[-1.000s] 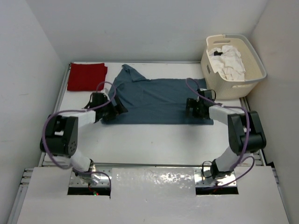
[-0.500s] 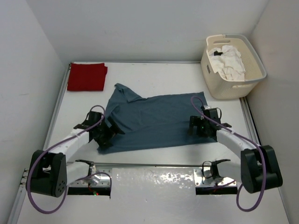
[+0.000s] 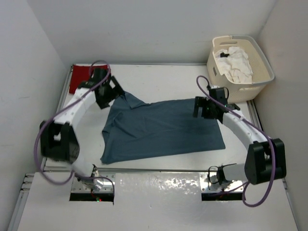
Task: Fold and stack the t-shirts
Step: Fold the flattened tshirt in 1/3 of the way, then grap the side of the flattened tshirt furthest away from the robot with both arms
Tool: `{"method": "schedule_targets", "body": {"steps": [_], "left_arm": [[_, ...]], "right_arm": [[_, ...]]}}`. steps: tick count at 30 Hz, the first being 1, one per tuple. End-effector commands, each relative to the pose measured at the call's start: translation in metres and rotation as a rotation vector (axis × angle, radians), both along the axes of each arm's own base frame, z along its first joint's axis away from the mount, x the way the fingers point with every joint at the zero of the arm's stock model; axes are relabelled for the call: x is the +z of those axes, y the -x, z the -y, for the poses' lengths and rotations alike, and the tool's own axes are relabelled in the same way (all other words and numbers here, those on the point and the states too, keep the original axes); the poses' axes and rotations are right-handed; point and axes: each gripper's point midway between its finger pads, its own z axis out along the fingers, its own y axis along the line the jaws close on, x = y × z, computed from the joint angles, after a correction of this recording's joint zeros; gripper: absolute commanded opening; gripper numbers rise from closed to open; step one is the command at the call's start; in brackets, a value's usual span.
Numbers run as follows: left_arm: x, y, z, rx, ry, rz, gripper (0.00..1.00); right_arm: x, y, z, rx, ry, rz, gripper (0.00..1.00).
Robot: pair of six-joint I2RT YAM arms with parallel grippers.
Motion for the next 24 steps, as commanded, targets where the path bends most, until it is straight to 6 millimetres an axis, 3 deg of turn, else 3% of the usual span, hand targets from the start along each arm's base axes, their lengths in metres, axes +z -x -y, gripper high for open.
{"method": "schedule_targets", "body": {"steps": [1,2,3,4,6,7,8,9,10,11,13,14,15,16,17,18,20,21,23,24], "left_arm": [[0.007,-0.071,-0.008,-0.042,-0.102,0.055,1.0],[0.007,-0.085,-0.01,-0.039,-0.122,0.06,1.0],[-0.015,-0.097,-0.012,-0.032,-0.143,0.013,1.0],[-0.016,-0.11,-0.012,-0.047,-0.142,0.023,1.0],[-0.028,-0.137,-0.019,-0.034,-0.153,-0.001,1.0],[-0.013,-0.157,-0.018,-0.038,-0.153,0.045,1.0],[-0.032,-0.163,-0.019,-0.04,-0.163,0.009,1.0],[-0.035,-0.166,-0.018,-0.058,-0.147,-0.006,1.0],[-0.021,-0.177,-0.014,-0.083,-0.13,0.025,1.0],[-0.025,-0.175,-0.013,-0.091,-0.132,0.0,1.0],[-0.036,-0.158,-0.007,-0.159,-0.119,-0.043,1.0],[-0.021,-0.154,-0.003,-0.19,-0.116,0.002,0.99],[-0.02,-0.145,-0.001,-0.239,-0.132,0.006,0.99],[-0.036,-0.123,-0.006,-0.239,-0.158,-0.056,1.0],[-0.024,-0.108,-0.008,-0.24,-0.175,-0.054,1.0],[-0.041,-0.085,-0.008,-0.278,-0.186,-0.111,1.0],[-0.037,-0.061,-0.004,-0.332,-0.185,-0.111,1.0],[-0.053,-0.038,0.001,-0.383,-0.167,-0.163,1.0],[-0.059,-0.02,0.005,-0.411,-0.158,-0.188,1.0],[-0.073,-0.004,0.003,-0.408,-0.178,-0.24,0.99]], "right_arm": [[0.028,-0.043,0.003,-0.036,0.029,0.101,0.99],[0.023,-0.049,0.002,-0.042,0.032,0.091,0.99],[0.024,-0.055,0.001,-0.045,0.03,0.099,0.99],[0.031,-0.065,0.0,-0.05,0.023,0.115,0.99],[0.026,-0.073,-0.002,-0.051,0.026,0.098,0.99],[0.031,-0.081,-0.003,-0.051,0.023,0.112,0.99],[0.03,-0.084,-0.004,-0.051,0.024,0.111,0.99],[0.025,-0.086,-0.004,-0.053,0.029,0.096,0.99],[0.029,-0.092,-0.005,-0.049,0.029,0.103,0.99],[0.027,-0.093,-0.005,-0.043,0.031,0.094,0.99],[0.021,-0.094,-0.007,-0.017,0.036,0.069,0.99],[0.017,-0.092,-0.008,0.002,0.04,0.054,0.99],[0.014,-0.09,-0.008,0.005,0.045,0.039,0.99],[0.011,-0.087,-0.008,0.015,0.049,0.025,0.99],[0.008,-0.084,-0.008,0.026,0.05,0.011,0.99],[0.005,-0.08,-0.008,0.045,0.058,-0.001,0.99],[-0.001,-0.076,-0.008,0.065,0.064,-0.017,0.99],[-0.004,-0.072,-0.007,0.074,0.073,-0.033,0.99],[-0.009,-0.067,-0.004,0.078,0.085,-0.051,0.99],[-0.012,-0.064,-0.003,0.081,0.091,-0.063,0.99]]}}
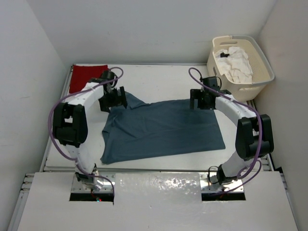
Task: Fold and stack the t-shirts
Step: Grap the side of the flattened tshirt furthest away from the robot with both arms
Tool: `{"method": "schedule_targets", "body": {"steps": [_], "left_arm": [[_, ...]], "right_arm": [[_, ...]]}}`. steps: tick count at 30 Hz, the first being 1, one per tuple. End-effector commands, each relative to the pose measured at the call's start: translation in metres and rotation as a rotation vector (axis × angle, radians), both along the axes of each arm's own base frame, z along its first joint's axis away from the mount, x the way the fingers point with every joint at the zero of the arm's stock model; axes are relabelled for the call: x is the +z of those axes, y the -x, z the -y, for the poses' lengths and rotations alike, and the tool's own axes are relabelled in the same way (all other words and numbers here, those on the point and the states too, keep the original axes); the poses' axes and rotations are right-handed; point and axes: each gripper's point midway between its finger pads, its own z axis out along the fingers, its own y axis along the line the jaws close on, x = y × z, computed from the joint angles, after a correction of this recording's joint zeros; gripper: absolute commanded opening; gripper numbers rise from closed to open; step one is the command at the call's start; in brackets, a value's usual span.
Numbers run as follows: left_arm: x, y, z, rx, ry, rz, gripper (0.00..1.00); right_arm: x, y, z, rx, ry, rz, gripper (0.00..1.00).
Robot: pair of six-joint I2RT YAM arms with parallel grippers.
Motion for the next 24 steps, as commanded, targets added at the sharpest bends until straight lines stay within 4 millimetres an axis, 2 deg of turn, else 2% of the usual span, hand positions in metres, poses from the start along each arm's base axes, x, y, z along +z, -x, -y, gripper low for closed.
{"method": "schedule_targets", "body": {"steps": [1,3,5,6,7,8,10,11,12,13,14,15,16,19,20,23,24], "left_arm": [[-0.01,0.029,0.006,-0.088,-0.019,-0.037,0.92],[-0.021,0.034,0.005,-0.092,-0.032,-0.049,0.78],[-0.028,0.03,0.009,-0.103,-0.017,-0.053,0.69],[-0.028,0.025,0.011,-0.104,-0.009,-0.045,0.59],[-0.028,0.021,0.01,-0.092,-0.016,-0.04,0.54],[-0.028,0.017,0.005,-0.06,-0.045,-0.038,0.43],[-0.022,0.012,0.006,-0.043,-0.039,-0.01,0.34],[-0.013,0.005,0.008,-0.031,-0.027,0.037,0.29],[-0.012,0.005,0.006,-0.021,-0.034,0.05,0.25],[-0.006,0.003,0.002,0.003,-0.047,0.075,0.24],[-0.009,0.005,-0.005,0.026,-0.077,0.073,0.18],[-0.01,0.008,-0.007,0.04,-0.086,0.068,0.16],[-0.016,0.012,-0.009,0.058,-0.09,0.059,0.1],[-0.026,0.026,-0.013,0.112,-0.105,-0.014,0.02],[-0.029,0.032,-0.021,0.144,-0.146,-0.031,0.0],[-0.026,0.046,-0.032,0.219,-0.183,-0.033,0.02],[-0.022,0.049,-0.035,0.234,-0.193,-0.028,0.03]], "right_arm": [[-0.006,0.007,0.002,0.04,0.022,-0.028,0.99],[-0.01,0.01,0.003,0.04,0.029,-0.032,0.99],[-0.01,0.01,0.002,0.043,0.027,-0.032,0.99],[-0.007,0.007,-0.006,0.083,-0.001,-0.023,0.99],[-0.004,0.003,-0.016,0.133,-0.013,-0.006,0.99],[0.003,0.001,-0.043,0.289,-0.006,0.013,0.99],[0.004,0.006,-0.071,0.417,0.038,0.006,0.99],[0.0,0.009,-0.088,0.46,0.027,-0.007,0.99],[0.004,0.011,-0.115,0.513,-0.01,0.008,0.99],[0.008,0.011,-0.135,0.515,-0.087,0.02,0.99],[0.007,0.01,-0.151,0.52,-0.121,0.031,0.99],[0.009,0.008,-0.163,0.533,-0.16,0.048,0.99],[0.016,0.006,-0.187,0.547,-0.234,0.075,0.99],[0.024,0.004,-0.227,0.592,-0.314,0.102,0.99],[0.023,0.007,-0.249,0.628,-0.336,0.096,0.99],[0.023,0.009,-0.284,0.644,-0.391,0.095,0.99],[0.008,0.01,-0.29,0.639,-0.405,0.06,0.98]]}}
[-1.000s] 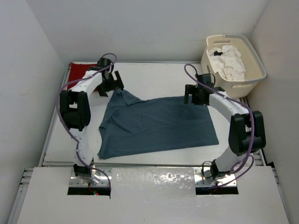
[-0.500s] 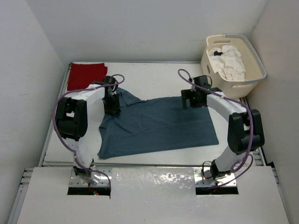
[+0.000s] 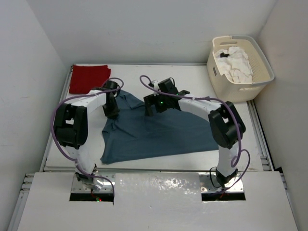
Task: Fold and stack the t-shirts
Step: Grap the side of the flattened tshirt furthest away from the robot with both arms
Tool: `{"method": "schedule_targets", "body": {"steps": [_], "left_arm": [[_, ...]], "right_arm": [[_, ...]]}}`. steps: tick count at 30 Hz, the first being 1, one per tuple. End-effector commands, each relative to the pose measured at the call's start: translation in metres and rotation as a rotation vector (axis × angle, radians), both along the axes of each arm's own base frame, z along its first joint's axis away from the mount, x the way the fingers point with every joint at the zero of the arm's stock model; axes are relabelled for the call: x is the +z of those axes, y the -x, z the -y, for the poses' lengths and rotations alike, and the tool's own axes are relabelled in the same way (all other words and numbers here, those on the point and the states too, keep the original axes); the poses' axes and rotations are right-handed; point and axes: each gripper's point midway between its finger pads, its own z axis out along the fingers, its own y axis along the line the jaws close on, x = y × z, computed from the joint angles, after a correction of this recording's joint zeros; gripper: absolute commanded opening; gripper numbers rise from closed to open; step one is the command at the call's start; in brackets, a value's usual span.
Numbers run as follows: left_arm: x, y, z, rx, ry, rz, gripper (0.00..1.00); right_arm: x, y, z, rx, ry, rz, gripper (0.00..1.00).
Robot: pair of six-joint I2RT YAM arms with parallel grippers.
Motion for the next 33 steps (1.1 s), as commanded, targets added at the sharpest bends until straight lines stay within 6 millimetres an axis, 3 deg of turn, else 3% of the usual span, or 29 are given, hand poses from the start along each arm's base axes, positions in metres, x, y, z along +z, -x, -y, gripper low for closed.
{"method": "schedule_targets", "body": {"steps": [1,3,5,11,13,14,19,22,23,28,33], "left_arm": [[0.017,0.012,-0.023,0.14,-0.092,0.038,0.08],[0.013,0.018,-0.026,0.146,-0.104,0.017,0.09],[0.007,0.026,-0.029,0.168,-0.123,-0.018,0.12],[0.008,0.019,-0.033,0.171,-0.14,0.009,0.28],[0.01,0.018,-0.036,0.175,-0.154,0.019,0.44],[0.011,0.017,-0.035,0.172,-0.152,0.025,0.46],[0.014,0.011,-0.033,0.157,-0.127,0.061,0.49],[0.013,0.003,-0.029,0.148,-0.079,0.087,0.48],[0.011,-0.001,-0.028,0.15,-0.06,0.095,0.47],[0.005,-0.006,-0.017,0.132,0.0,0.102,0.37],[0.005,-0.014,-0.014,0.13,0.016,0.118,0.33]], "right_arm": [[0.016,-0.005,-0.057,0.02,-0.163,-0.024,0.97],[0.002,0.0,-0.068,0.042,-0.178,-0.069,0.97],[0.001,0.002,-0.081,0.06,-0.174,-0.063,0.97],[-0.021,0.01,-0.095,0.056,-0.15,-0.119,0.94],[-0.027,0.01,-0.095,0.033,-0.14,-0.13,0.92],[-0.034,0.011,-0.094,0.032,-0.13,-0.143,0.92],[-0.042,0.005,-0.089,0.005,-0.084,-0.132,0.92],[-0.044,0.004,-0.092,0.009,-0.091,-0.137,0.86],[-0.045,0.004,-0.095,0.011,-0.102,-0.141,0.83],[-0.045,0.001,-0.096,0.001,-0.103,-0.138,0.4],[-0.043,-0.007,-0.086,-0.043,-0.058,-0.094,0.21]]}}
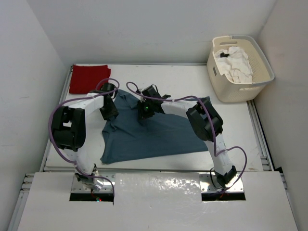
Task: Fold and stack the t-shirts
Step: Grap the side of the flattened tshirt furthest away from the robot with both arms
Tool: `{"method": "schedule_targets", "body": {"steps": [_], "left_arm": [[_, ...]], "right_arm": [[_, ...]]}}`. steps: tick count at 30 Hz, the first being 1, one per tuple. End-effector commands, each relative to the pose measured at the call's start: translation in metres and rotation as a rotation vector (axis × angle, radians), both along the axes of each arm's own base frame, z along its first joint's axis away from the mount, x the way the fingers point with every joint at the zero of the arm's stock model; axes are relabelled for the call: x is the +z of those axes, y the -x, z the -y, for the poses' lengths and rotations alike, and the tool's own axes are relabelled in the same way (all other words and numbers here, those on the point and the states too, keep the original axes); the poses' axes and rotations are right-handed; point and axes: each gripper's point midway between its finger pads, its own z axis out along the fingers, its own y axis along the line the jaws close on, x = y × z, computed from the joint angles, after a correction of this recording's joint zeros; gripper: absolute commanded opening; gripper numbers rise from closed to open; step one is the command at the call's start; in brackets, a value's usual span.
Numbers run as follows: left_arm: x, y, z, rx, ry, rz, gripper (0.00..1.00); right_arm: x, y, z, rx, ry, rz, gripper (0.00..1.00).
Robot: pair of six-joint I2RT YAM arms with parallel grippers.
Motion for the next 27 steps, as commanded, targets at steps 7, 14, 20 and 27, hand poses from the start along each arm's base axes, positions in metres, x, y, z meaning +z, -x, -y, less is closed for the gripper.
{"method": "schedule_targets", "body": {"steps": [7,14,20,27], "left_arm": [[0.018,-0.028,0.006,-0.011,0.039,0.098,0.31],[0.03,-0.042,0.008,-0.021,0.041,0.138,0.34],[0.044,-0.06,0.01,-0.028,0.042,0.183,0.37],[0.059,-0.093,0.011,-0.036,0.028,0.228,0.43]], "right_arm": [[0.028,-0.027,0.009,-0.059,0.053,0.156,0.0],[0.044,-0.034,0.023,-0.065,0.098,0.243,0.0],[0.048,-0.038,0.035,-0.089,0.155,0.264,0.0],[0.038,-0.04,0.061,-0.156,0.274,0.259,0.0]]}}
